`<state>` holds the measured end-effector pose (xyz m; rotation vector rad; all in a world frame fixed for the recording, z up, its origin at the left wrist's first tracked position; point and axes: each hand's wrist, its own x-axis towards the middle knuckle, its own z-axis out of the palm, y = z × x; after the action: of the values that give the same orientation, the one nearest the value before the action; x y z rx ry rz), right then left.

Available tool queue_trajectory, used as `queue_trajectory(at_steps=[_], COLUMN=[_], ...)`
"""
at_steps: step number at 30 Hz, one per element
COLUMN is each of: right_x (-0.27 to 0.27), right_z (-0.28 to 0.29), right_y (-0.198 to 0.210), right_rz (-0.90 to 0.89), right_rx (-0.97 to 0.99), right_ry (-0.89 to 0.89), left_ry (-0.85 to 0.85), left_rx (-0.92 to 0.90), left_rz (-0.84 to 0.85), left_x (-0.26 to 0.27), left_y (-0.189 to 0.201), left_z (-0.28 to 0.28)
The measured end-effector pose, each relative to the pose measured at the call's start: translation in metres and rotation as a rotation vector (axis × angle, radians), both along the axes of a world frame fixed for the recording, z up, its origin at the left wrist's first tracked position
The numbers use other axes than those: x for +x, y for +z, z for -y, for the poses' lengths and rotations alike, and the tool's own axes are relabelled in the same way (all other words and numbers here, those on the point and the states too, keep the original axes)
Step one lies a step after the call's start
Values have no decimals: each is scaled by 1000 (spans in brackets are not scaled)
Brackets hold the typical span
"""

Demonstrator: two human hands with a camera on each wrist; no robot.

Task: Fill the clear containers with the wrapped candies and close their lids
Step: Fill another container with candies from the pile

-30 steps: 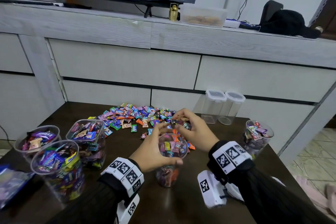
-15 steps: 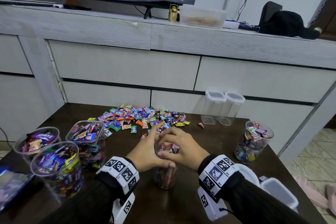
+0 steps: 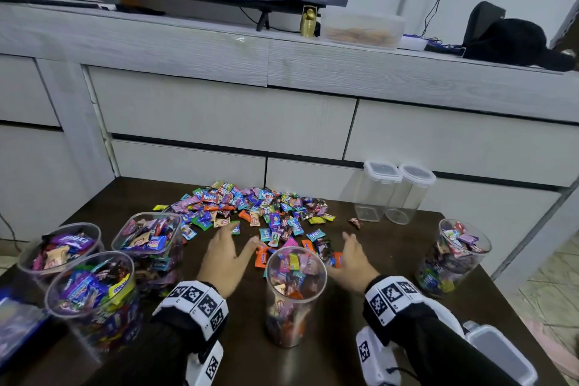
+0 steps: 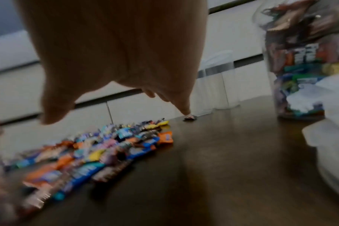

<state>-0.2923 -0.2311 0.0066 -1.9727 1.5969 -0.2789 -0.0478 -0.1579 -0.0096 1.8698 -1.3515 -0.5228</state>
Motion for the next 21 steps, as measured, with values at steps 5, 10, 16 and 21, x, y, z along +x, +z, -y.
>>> queue_trajectory(at_steps=[5,10,16,21], right_x=[4,21,37,48], right_z=[26,49,67,73], right_y=[-48,-74,-83,-82], right_rz=[-398,-457,-465,-446], right_rx=[6,-48,-32,0], right_ry=[120,105,92,97], left_ry=[232,500,692,532], left_rx=[323,393,421,617], left_rz=[205,179,46,178], left_x=[14,23,36,47], left_y=[-18,-24,-28,-36], left_z=[35,65,81,100])
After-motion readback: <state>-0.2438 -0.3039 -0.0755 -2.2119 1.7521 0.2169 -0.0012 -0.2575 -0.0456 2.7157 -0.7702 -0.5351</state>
